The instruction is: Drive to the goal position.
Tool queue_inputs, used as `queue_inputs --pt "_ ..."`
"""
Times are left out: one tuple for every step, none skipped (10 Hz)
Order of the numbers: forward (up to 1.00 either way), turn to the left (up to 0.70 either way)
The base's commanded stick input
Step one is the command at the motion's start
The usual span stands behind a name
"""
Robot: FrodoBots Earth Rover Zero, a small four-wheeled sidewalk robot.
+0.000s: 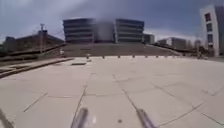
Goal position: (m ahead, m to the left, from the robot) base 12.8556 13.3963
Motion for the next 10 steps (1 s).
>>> queue_inputs --pt "1.00 0.00" --pt "1.00 0.00" --pt "1.00 0.00" --pt "1.00 0.00" --pt "1.00 0.00" --pt "1.00 0.00" --pt "1.00 0.00" --pt "1.00 0.00" --pt "1.00 0.00" --pt "1.00 0.00"
